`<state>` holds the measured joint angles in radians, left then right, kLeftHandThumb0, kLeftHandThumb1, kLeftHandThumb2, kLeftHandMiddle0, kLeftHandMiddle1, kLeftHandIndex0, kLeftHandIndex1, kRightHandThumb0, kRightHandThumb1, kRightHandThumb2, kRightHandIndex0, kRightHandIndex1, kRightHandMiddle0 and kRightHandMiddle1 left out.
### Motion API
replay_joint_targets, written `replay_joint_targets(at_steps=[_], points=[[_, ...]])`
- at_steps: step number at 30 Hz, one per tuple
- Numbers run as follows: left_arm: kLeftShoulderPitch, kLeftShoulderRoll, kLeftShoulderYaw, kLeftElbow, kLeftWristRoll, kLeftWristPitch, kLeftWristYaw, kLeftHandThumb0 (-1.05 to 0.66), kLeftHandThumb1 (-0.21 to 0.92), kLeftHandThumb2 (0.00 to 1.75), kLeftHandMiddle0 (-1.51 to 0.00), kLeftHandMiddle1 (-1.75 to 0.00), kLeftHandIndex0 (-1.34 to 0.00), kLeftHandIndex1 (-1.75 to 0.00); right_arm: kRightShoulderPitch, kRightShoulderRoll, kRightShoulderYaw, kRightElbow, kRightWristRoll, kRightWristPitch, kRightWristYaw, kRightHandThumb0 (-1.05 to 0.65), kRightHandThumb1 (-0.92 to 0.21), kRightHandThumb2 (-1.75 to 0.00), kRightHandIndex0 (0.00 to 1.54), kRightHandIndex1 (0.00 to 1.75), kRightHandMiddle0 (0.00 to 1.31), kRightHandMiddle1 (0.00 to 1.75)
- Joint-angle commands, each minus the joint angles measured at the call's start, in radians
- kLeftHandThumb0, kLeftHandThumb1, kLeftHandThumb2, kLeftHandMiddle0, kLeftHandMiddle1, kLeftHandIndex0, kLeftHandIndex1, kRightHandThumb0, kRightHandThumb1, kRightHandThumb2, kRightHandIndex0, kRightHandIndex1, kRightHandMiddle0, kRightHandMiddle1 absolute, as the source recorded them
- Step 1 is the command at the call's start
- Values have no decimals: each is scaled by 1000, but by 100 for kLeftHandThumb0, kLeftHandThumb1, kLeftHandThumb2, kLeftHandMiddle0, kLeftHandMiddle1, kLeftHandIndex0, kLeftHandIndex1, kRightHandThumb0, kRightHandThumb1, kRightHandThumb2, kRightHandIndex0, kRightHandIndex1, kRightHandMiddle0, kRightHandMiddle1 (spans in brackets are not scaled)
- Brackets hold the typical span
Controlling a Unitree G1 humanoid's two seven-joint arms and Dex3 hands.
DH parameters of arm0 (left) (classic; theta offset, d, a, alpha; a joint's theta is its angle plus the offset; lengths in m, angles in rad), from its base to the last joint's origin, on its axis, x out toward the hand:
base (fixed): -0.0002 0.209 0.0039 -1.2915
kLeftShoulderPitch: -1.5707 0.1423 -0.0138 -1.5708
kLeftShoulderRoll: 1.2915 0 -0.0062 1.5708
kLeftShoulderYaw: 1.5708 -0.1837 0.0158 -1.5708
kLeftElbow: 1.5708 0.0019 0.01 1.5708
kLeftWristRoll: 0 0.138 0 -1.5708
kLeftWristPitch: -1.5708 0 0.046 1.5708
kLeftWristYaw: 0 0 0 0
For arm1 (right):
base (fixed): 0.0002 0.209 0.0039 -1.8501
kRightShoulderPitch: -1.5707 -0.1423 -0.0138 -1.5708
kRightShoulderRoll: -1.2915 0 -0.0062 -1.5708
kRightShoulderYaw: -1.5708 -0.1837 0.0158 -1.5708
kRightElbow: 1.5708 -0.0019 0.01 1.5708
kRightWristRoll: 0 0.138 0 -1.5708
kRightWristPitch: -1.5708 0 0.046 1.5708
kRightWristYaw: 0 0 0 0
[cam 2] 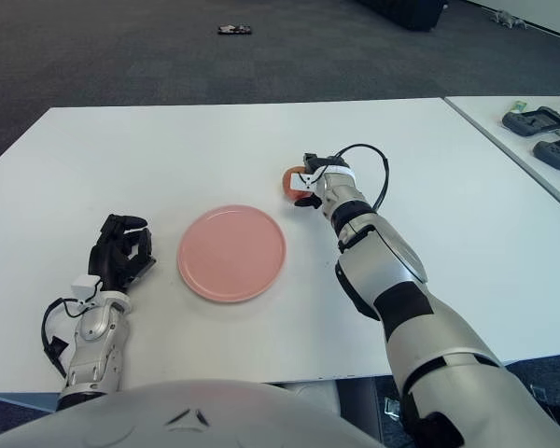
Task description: Put the apple into the plate.
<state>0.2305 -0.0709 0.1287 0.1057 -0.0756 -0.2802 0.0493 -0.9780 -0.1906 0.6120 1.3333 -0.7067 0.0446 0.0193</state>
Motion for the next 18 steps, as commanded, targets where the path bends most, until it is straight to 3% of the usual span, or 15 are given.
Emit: replay_joint_targets(at_steps=[1, 8, 18], points=[[26, -7, 2, 43, -10, 47, 3, -38, 66, 89, -81, -175, -35, -175, -26, 12, 9, 8, -18, -5, -9, -82, -46, -86, 0, 4, 0, 29], [27, -9, 5, 42, -8, 45, 5, -38, 71, 83, -80, -175, -32, -175, -54, 13, -6, -11, -4, -1, -34, -86, -48, -82, 0, 0, 0, 19], [26, 0, 5, 45, -8, 47, -2, -38, 69, 85, -82, -175, -33, -175, -62, 15, -43, -34, 23, 2, -90, -91, -50, -75, 0, 0, 0, 1]])
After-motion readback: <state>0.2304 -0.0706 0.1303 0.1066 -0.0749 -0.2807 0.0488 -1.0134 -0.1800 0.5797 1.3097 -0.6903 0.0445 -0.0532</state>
